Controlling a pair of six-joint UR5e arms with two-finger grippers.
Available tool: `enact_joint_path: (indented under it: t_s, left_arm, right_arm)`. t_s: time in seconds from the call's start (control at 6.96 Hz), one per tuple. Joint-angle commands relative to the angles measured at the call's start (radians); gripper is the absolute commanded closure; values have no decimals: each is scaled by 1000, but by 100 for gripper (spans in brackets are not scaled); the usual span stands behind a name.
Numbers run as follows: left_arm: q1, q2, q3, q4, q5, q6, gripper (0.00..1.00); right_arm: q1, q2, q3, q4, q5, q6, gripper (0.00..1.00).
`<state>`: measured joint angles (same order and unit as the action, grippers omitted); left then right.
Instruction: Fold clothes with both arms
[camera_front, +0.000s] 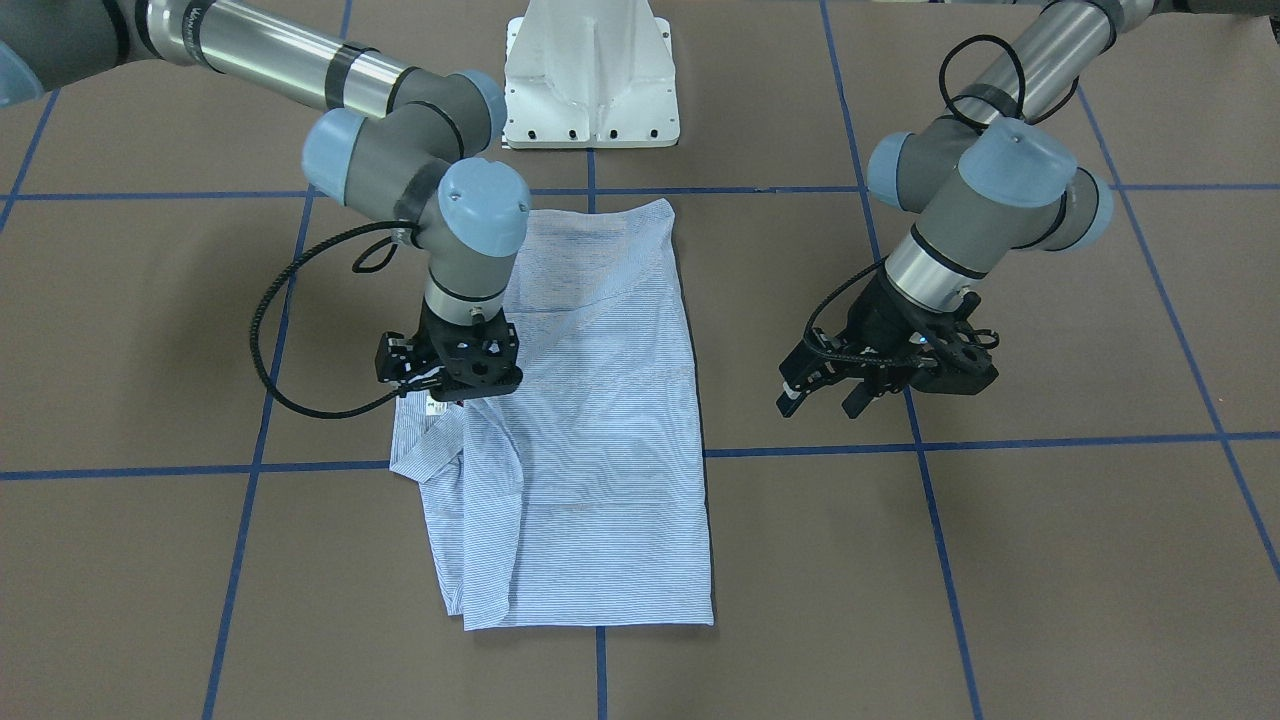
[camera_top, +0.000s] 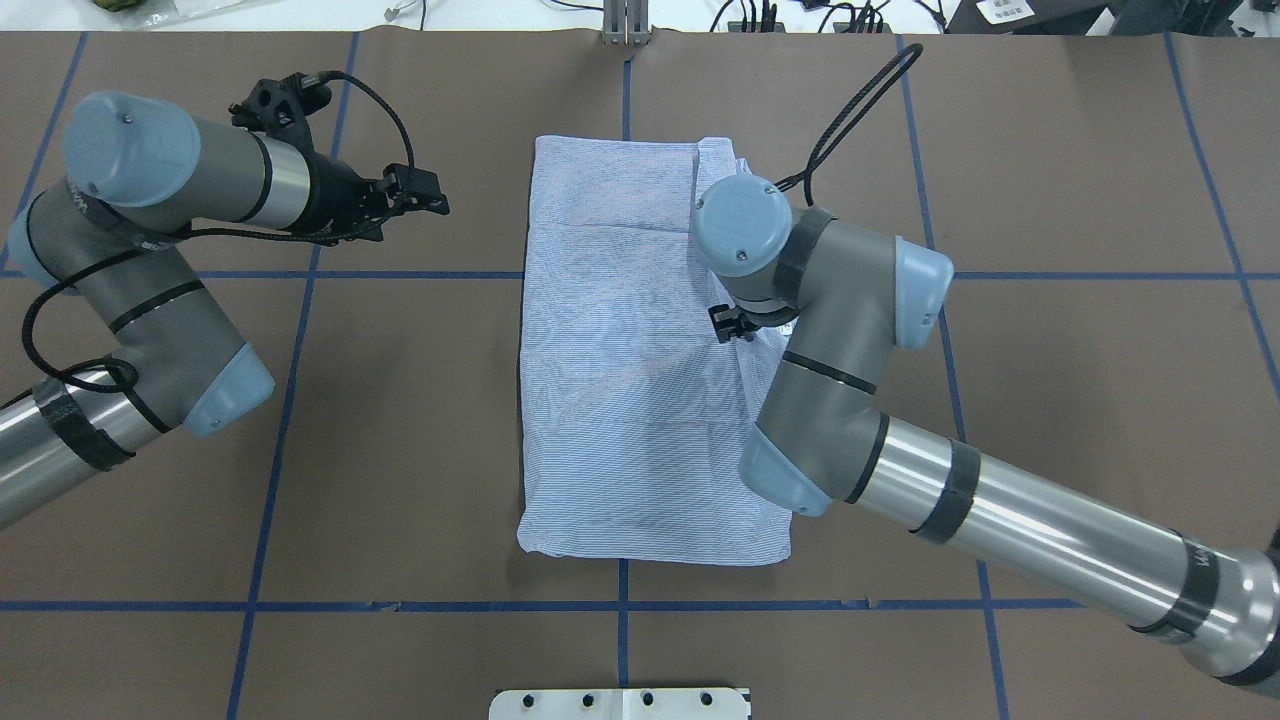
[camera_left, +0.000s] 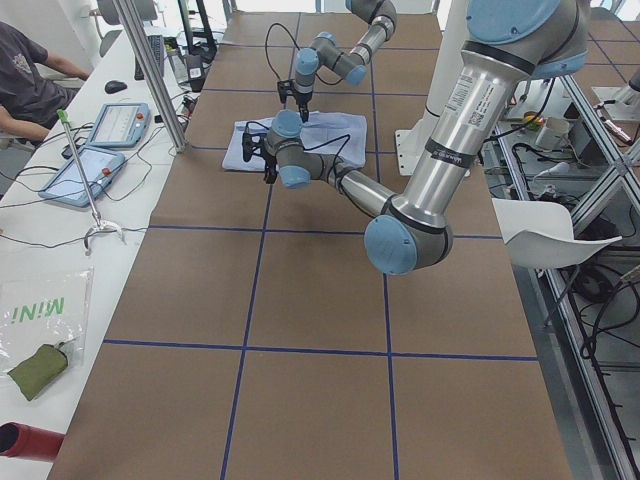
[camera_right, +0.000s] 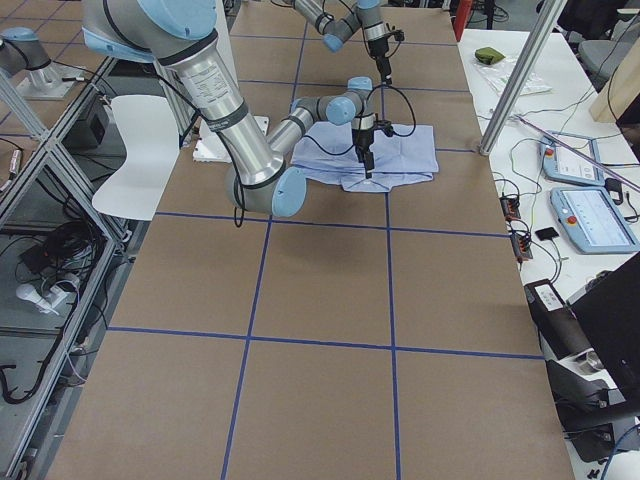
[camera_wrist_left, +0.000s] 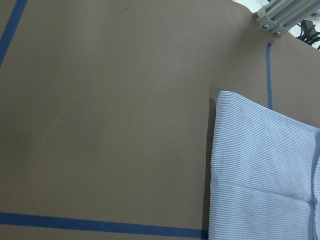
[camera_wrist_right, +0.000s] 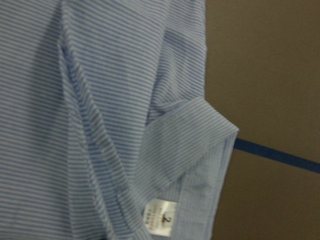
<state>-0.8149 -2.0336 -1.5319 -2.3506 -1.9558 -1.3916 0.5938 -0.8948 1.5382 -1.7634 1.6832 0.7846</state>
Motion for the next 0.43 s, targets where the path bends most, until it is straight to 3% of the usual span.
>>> enact_joint_path:
  t_s: [0.0, 0.29]
  left_arm:
    - [0, -10, -4, 2, 0, -3, 0]
    - [0, -17, -7, 2, 0, -4, 0]
  right_arm:
    - [40, -145, 126, -27, -3, -76, 0]
    - [75, -165, 163, -28, 6, -125, 0]
